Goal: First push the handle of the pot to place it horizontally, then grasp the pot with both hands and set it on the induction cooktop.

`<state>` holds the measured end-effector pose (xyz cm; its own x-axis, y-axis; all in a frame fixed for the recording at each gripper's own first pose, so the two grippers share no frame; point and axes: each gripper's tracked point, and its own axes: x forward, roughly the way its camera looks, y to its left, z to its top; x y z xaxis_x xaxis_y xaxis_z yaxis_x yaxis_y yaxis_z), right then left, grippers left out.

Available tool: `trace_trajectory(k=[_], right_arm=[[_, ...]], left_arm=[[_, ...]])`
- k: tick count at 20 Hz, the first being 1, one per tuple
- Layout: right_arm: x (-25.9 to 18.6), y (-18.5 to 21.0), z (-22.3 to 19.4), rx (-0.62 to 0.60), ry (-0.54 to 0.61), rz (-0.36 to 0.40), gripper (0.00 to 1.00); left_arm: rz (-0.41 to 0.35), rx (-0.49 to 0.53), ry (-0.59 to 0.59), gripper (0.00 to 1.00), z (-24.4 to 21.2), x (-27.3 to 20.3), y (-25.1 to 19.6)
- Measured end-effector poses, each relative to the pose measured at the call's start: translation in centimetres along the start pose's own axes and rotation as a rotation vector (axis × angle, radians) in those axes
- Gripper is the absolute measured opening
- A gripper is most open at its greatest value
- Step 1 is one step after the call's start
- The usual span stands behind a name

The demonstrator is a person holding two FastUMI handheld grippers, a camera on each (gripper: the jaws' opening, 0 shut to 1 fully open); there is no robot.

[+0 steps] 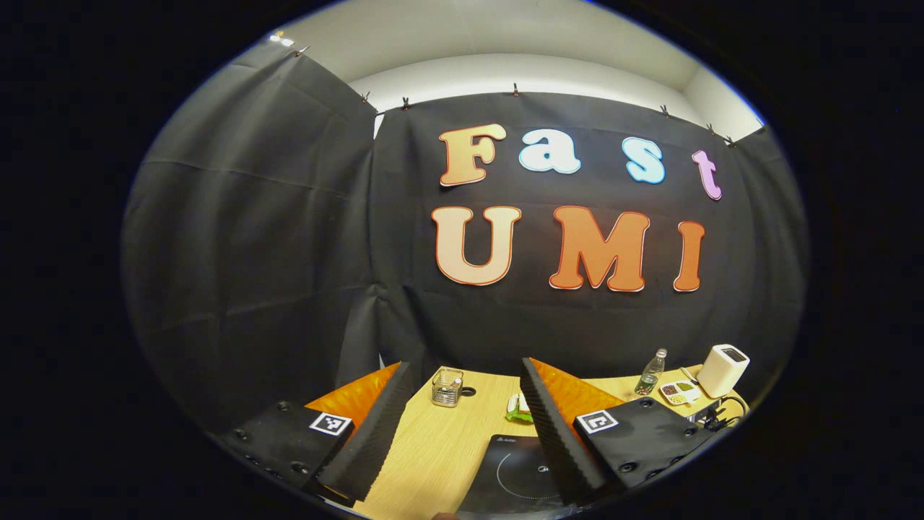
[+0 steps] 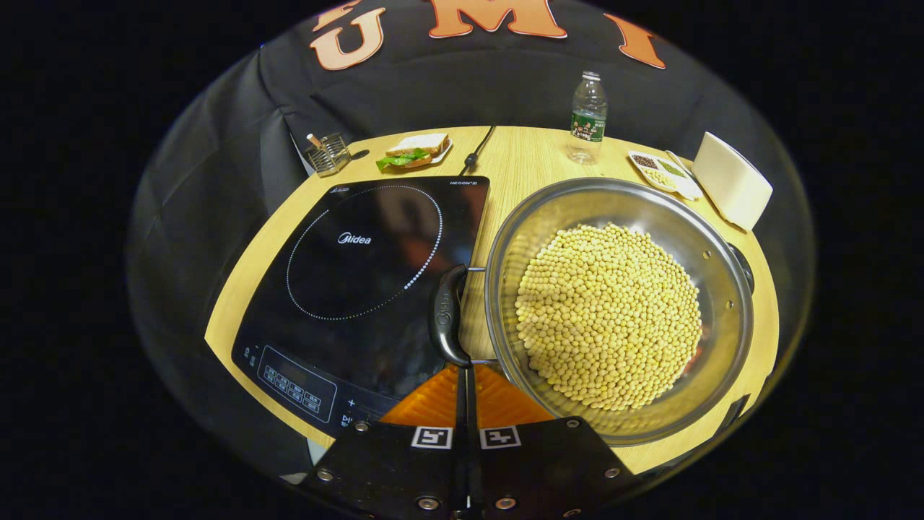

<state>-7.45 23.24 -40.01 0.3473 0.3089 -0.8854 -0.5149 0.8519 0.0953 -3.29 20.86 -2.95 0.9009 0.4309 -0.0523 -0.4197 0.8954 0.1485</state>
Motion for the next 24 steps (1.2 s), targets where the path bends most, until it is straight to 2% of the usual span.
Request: trace_trajectory(k=[5, 15, 23, 24], right_arm=[[0.5, 0.2, 0.7, 0.013, -0.003, 0.010, 0.00], [1.4, 0.4, 2.2, -0.008, -0.002, 0.001, 0.00], [2.6, -0.3, 4.2, 0.068, -0.030, 0.002, 0.00], [2.8, -0.4, 4.5, 0.079, -0.034, -0.001, 0.04]], left_arm=[[-0.002, 0.005, 0.012, 0.98, -0.4, 0.3, 0.0], [0.040, -0.003, 0.051, 0.98, -2.0, 0.3, 2.4], [0.062, -0.002, 0.066, 0.98, -2.6, 0.7, 3.2], [0.065, 0.001, 0.066, 0.98, -2.7, 0.7, 3.2]])
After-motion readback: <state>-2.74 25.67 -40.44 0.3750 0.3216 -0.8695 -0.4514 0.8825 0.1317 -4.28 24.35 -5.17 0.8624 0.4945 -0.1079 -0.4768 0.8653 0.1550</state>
